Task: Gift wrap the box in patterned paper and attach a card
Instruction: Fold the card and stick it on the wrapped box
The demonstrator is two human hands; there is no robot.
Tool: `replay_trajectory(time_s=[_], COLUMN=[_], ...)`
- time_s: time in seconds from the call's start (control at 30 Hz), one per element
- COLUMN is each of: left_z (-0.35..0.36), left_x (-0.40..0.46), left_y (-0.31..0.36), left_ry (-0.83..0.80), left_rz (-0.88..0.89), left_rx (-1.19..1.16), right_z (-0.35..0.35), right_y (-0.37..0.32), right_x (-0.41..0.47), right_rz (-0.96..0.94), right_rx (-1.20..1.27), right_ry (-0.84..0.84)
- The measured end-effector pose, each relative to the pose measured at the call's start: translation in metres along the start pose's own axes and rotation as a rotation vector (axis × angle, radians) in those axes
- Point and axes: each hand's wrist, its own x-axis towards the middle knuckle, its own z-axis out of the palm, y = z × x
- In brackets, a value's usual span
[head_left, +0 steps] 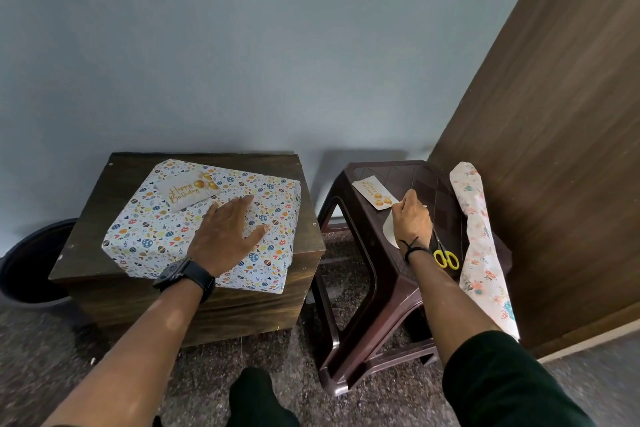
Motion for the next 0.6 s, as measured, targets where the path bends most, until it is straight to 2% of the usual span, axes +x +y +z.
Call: replay_trajectory(time_s=[0.13, 0.23, 0.4, 0.6], left_z=[0.000, 0.000, -0.002, -0.002], left_x=[0.000, -0.001, -0.001, -0.002], left_y=[-0.001, 0.000, 0.001, 0.002], left_ry=[0.007, 0.007, 0.005, 0.004], left_rz=[0.000, -0.001, -0.005, -0.004], left_rx=[-0.020, -0.023, -0.023, -0.024], right_z=[-0.001, -0.007, -0.022, -0.028], right_y=[0.006, 0.022, 0.036, 0.029], right_x=[0.001, 0.004, 0.005, 0.003], right_rz=[-0.040, -0.053, -0.070, -0.062], right_rx=[0.118, 0.239, 0.301, 0.368], right_ry=[0.016, -0.052, -0.178, -0.230])
